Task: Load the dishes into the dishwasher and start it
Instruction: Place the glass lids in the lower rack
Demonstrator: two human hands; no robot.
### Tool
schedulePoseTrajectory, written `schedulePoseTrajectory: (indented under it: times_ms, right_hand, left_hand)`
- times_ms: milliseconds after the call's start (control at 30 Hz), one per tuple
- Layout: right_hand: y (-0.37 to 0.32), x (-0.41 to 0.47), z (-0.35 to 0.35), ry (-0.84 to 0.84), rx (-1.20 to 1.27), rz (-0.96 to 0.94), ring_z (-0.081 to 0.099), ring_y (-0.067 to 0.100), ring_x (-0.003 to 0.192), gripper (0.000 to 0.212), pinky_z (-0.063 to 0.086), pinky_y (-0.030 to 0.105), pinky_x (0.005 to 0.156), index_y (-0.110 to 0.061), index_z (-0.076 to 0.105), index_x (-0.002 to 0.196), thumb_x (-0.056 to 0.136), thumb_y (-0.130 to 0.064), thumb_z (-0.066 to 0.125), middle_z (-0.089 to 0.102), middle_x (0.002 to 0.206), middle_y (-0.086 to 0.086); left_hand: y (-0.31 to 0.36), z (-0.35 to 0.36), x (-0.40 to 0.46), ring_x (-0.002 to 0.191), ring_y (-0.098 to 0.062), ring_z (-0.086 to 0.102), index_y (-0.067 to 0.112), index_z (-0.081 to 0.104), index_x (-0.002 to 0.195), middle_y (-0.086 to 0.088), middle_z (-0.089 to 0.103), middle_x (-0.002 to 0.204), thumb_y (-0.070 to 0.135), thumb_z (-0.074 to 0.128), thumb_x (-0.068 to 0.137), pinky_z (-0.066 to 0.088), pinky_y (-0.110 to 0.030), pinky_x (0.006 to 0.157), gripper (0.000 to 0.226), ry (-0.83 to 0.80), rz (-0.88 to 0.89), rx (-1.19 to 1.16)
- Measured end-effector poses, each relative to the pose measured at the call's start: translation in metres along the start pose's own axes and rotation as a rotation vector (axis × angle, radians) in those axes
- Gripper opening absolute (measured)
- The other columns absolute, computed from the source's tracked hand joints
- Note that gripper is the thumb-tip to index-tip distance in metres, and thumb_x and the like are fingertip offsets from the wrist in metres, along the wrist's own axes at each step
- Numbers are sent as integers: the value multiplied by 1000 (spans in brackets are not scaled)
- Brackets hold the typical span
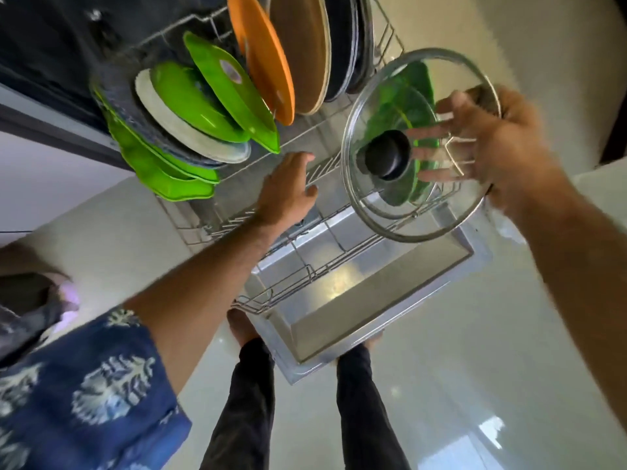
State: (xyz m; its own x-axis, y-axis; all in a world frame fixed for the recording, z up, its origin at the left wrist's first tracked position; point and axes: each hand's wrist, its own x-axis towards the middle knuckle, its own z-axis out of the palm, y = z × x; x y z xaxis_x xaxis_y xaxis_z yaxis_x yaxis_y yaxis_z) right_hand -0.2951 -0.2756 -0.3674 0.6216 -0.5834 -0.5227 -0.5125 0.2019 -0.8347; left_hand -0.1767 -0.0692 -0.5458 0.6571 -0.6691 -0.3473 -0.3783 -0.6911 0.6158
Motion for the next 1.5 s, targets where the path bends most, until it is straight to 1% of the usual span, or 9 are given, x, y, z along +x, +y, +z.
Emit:
schedulePoseTrajectory:
  times_ms: [200, 467, 733, 933, 1067, 1167, 1267, 1367, 1500]
  right_hand:
    - [3, 39, 3, -81, -55, 35, 75, 35, 82, 36, 61, 51, 64, 6, 51, 121, 101, -23, 57, 75, 91, 18]
    - [9, 68, 2, -174, -162, 35, 75, 33, 84, 35, 61, 50, 65, 4, 53, 122, 101, -24, 56, 73, 97, 21]
    - [10, 79, -9, -282, -214, 24, 75, 33, 87, 36, 61, 51, 66, 4, 54, 122, 100, -25, 57, 75, 97, 17]
    - [16, 83, -10, -287, -200, 32, 74, 34, 87, 36, 61, 51, 66, 4, 53, 122, 100, -23, 58, 75, 95, 17]
    - [18, 88, 2, -277, -243, 5, 75, 31, 84, 33, 62, 48, 63, 5, 52, 121, 101, -21, 56, 73, 94, 20]
    - [19, 92, 15, -289, -301, -55, 76, 29, 81, 28, 62, 46, 63, 2, 51, 122, 102, -17, 54, 71, 95, 22]
    - [16, 97, 20, -312, -339, -56, 76, 29, 81, 27, 62, 48, 64, 1, 50, 122, 100, -13, 57, 70, 95, 22]
    - [16, 95, 14, -322, -348, -54, 75, 30, 81, 25, 62, 48, 65, 3, 49, 118, 100, -12, 57, 70, 93, 24]
    - [20, 86, 6, -327, -346, -54, 76, 30, 81, 20, 62, 47, 66, 0, 49, 110, 99, -14, 59, 71, 89, 22]
  left_hand:
    - [3, 21, 46, 124, -27, 58, 12, 52, 140, -9, 57, 139, 20, 67, 89, 48, -45, 103, 54, -29, 14, 34]
    - [-1, 40, 64, 99, -25, 71, 3, 67, 107, -13, 74, 108, 22, 66, 95, 59, -41, 85, 23, 6, -101, -95]
    - [-3, 41, 61, 94, -32, 71, 0, 61, 102, -18, 74, 101, 17, 57, 99, 57, -39, 79, 18, 74, 68, -3]
    - [-6, 41, 61, 92, -25, 74, 1, 62, 100, -14, 75, 101, 18, 66, 94, 62, -40, 79, 19, 115, 98, -42]
    - [-7, 41, 61, 87, -24, 74, 2, 62, 94, -13, 76, 95, 19, 68, 92, 60, -33, 74, 18, 133, 105, -25]
    - [-8, 41, 57, 77, -23, 71, 1, 63, 87, -13, 74, 87, 19, 67, 93, 49, -24, 64, 19, 154, 109, -17]
    - [-6, 40, 43, 86, -24, 67, 7, 63, 95, -11, 69, 95, 20, 62, 93, 55, -36, 73, 14, 185, 169, 14]
    - [5, 40, 15, 102, -23, 54, 19, 58, 107, -5, 57, 110, 30, 63, 84, 39, -38, 82, 26, 220, 193, 212]
    - [18, 58, -21, 108, -23, 52, 23, 63, 106, -1, 57, 115, 46, 64, 80, 36, -42, 87, 35, 95, 265, 332]
